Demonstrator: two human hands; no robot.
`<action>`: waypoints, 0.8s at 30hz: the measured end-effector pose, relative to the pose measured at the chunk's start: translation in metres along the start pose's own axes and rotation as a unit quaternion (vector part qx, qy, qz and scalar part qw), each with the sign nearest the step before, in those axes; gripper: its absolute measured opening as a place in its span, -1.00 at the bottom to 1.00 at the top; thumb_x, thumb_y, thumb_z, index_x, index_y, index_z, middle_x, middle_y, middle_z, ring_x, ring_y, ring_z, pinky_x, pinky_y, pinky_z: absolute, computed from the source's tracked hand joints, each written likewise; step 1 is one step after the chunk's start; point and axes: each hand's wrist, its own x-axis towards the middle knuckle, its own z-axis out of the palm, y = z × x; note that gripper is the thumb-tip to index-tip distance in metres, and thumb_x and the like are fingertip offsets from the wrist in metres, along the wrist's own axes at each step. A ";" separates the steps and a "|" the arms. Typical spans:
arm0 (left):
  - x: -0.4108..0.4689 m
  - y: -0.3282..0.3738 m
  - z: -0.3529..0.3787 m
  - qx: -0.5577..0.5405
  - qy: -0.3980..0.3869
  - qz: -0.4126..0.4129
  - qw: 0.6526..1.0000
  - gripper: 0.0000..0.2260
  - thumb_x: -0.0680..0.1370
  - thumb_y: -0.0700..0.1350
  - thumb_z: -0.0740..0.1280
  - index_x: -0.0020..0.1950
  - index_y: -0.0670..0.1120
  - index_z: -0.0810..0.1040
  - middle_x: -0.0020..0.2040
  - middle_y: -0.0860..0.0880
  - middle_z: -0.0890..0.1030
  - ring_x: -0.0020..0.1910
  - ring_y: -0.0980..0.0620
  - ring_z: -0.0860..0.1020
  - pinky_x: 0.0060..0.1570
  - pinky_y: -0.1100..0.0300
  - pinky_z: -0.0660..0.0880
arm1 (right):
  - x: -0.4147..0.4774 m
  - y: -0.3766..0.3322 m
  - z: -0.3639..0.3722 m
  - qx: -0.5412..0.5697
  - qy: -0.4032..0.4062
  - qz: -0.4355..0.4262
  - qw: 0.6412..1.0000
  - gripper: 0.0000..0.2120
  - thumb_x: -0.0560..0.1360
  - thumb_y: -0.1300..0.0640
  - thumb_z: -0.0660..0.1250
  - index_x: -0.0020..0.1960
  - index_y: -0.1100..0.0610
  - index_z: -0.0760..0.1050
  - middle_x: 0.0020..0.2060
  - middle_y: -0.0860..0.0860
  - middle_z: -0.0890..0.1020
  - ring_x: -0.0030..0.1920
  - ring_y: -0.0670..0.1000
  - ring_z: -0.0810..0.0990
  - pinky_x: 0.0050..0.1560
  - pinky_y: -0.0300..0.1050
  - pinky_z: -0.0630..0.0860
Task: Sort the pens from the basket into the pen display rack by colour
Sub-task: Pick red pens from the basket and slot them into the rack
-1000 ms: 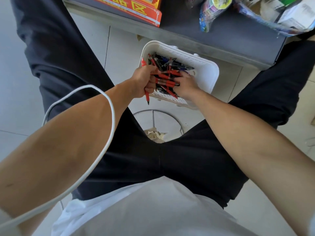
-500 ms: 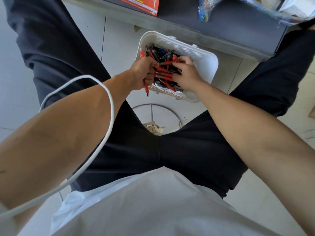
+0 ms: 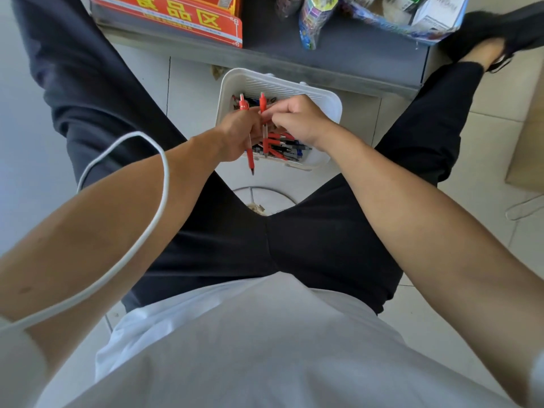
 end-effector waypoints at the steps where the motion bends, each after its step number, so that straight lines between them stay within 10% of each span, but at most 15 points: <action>1: -0.003 -0.001 0.001 -0.012 -0.008 0.001 1.000 -0.59 0.45 -0.44 0.05 0.09 -0.17 0.59 -0.04 -0.13 0.67 0.05 -0.10 0.67 0.18 0.04 0.58 | -0.002 -0.003 0.002 0.016 0.003 0.007 1.000 -0.68 0.52 0.28 0.23 0.01 0.02 0.71 -0.03 -0.09 0.73 0.02 -0.19 0.67 0.15 -0.28 0.54; 5: -0.007 0.000 0.002 -0.053 -0.061 -0.006 0.997 -0.55 0.40 -0.36 0.10 0.22 -0.20 0.56 0.15 -0.25 0.65 0.09 -0.18 0.66 0.13 0.02 0.58 | -0.005 -0.003 0.005 0.162 0.002 0.038 0.986 -0.66 0.52 0.39 0.15 -0.04 0.15 0.68 -0.13 0.15 0.75 -0.07 0.08 0.76 0.05 -0.05 0.67; 9: -0.003 0.002 -0.003 -0.048 -0.012 -0.007 0.999 -0.75 0.47 -0.32 0.12 -0.02 -0.13 0.55 -0.21 -0.11 0.52 -0.43 0.05 0.37 -0.47 0.24 0.36 | 0.003 0.006 0.007 0.164 0.050 0.035 0.984 -0.70 0.53 0.36 0.21 -0.01 0.14 0.69 -0.07 0.12 0.75 -0.04 0.03 0.75 0.10 -0.08 0.66; 17: 0.011 0.003 -0.019 -0.118 0.090 -0.057 0.987 -0.78 0.55 -0.40 0.16 -0.01 -0.13 0.50 -0.15 -0.19 0.68 -0.29 -0.10 0.68 -0.23 0.07 0.64 | 0.038 0.037 0.027 0.009 0.136 0.121 0.983 -0.79 0.59 0.16 0.25 0.04 -0.02 0.65 0.04 -0.10 0.68 0.08 -0.08 0.62 0.21 -0.09 0.56; 24: 0.020 0.009 -0.027 -0.070 0.095 -0.039 0.992 -0.86 0.53 -0.29 0.21 -0.19 -0.09 0.43 -0.38 -0.01 0.45 -0.52 0.10 0.20 -0.51 0.24 0.16 | 0.071 0.054 0.049 -0.149 0.022 0.157 0.976 -0.74 0.58 0.18 0.28 0.17 0.06 0.69 0.27 0.01 0.58 0.21 0.03 0.56 0.09 -0.35 0.41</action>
